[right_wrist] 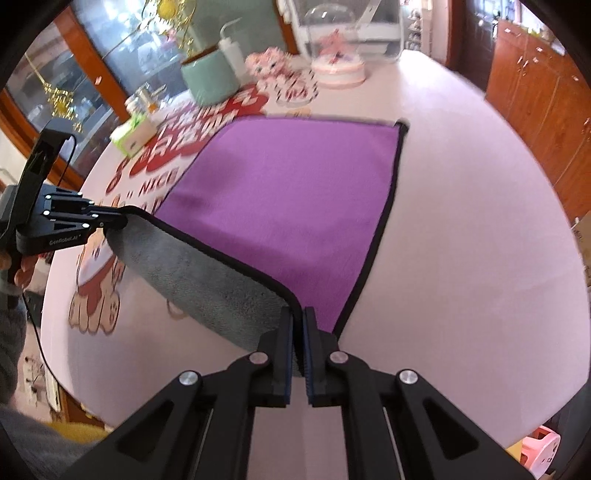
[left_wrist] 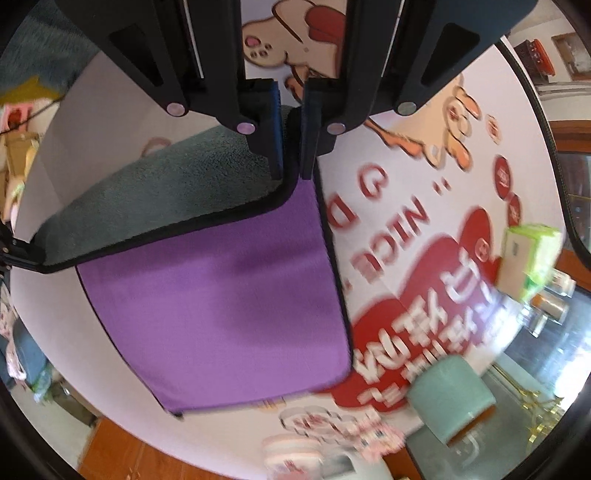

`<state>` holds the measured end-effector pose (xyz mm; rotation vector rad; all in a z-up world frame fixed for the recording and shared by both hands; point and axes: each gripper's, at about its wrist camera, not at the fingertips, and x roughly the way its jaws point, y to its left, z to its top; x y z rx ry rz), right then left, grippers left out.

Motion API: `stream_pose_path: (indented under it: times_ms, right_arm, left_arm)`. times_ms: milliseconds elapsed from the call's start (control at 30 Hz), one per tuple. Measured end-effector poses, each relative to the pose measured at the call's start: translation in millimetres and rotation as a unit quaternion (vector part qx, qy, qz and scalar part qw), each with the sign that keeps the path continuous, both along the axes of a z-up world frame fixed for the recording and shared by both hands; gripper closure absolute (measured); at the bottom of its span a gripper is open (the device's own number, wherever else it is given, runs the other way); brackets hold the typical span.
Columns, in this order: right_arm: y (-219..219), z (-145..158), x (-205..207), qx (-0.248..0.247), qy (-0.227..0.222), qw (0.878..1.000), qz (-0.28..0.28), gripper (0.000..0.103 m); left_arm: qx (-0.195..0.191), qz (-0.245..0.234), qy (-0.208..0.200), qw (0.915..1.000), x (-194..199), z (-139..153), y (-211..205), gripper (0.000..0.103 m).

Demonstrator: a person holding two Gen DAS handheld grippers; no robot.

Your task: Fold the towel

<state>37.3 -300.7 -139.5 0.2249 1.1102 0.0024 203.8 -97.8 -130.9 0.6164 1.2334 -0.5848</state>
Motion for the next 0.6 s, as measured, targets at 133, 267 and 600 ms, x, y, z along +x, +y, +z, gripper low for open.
stream_pose_path:
  times_ms: [133,267,600]
  right_arm:
    - [-15.1,22.6,20.6,-0.017,-0.031,0.999,-0.019,0.099]
    - [-27.2,43.2,44.0,-0.034,-0.060,0.997,-0.039,0.099]
    - [-57.6,54.3,115.5,-0.067,-0.090,0.990,-0.083,0.098]
  left_arm:
    - [-0.016,0.016,-0.038,0.9990,28.6,21.5,-6.3,0.097]
    - [-0.030,0.034,-0.075,0.9961,58.8,36.3,-20.3,0.097]
    - [-0.037,0.068,-0.129,0.9887,114.7,30.6,-57.4,0.097]
